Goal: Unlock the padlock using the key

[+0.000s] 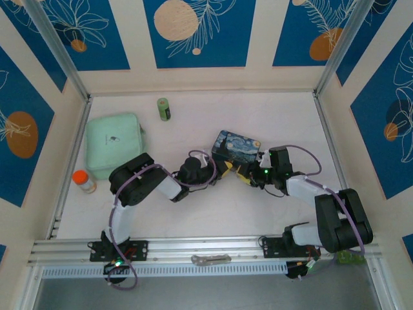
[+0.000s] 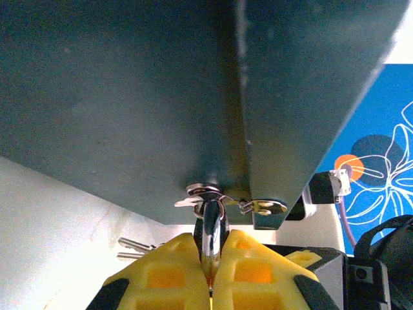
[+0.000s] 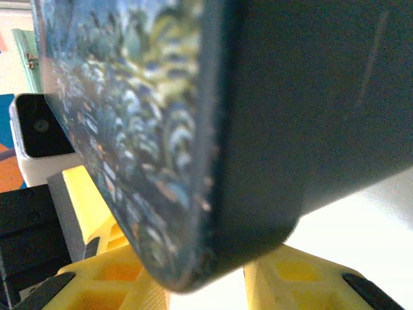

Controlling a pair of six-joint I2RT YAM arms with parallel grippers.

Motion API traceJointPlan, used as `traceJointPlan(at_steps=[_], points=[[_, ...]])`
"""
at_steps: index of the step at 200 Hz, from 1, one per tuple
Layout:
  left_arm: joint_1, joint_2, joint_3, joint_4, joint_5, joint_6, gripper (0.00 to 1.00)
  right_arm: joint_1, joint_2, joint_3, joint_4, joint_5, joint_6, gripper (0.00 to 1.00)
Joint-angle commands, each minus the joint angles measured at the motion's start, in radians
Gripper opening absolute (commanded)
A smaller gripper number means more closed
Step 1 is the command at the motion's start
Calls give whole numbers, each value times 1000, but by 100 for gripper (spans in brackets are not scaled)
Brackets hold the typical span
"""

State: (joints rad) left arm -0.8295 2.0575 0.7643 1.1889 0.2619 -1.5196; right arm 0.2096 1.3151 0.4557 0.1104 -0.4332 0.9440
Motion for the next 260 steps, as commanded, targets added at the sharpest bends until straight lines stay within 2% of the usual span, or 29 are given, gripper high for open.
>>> traceJointPlan(at_steps=[1, 45, 73, 95, 106, 137, 166, 212, 242, 260], points=[[-5, -26, -8, 99, 14, -19, 0, 4, 11, -11, 64, 4, 40, 32], [-24, -12, -20, 147, 7, -58, 0, 6, 37, 0, 124, 19, 69, 23], [-33, -16, -23, 161, -9, -68, 0, 30, 52, -7, 146, 26, 87, 21], [-39, -9, -13, 174, -15, -76, 0, 32, 41, -26, 168, 49, 111, 12], [-42, -5, -12, 183, -16, -80, 0, 27, 32, -34, 176, 57, 130, 0], [-42, 15, -21, 219, -16, -44, 0, 7, 2, -12, 130, 29, 204, 0], [-43, 10, -21, 219, 26, 84, 0, -20, 15, 9, 85, -83, 374, 0], [-42, -10, -13, 220, 86, 266, 0, -80, 93, -34, 319, -258, 758, 0], [-42, 4, 14, 219, 166, 399, 0, -87, 139, -21, 426, -309, 942, 0], [-40, 7, 19, 219, 191, 468, 0, -106, 180, -8, 477, -326, 994, 0]])
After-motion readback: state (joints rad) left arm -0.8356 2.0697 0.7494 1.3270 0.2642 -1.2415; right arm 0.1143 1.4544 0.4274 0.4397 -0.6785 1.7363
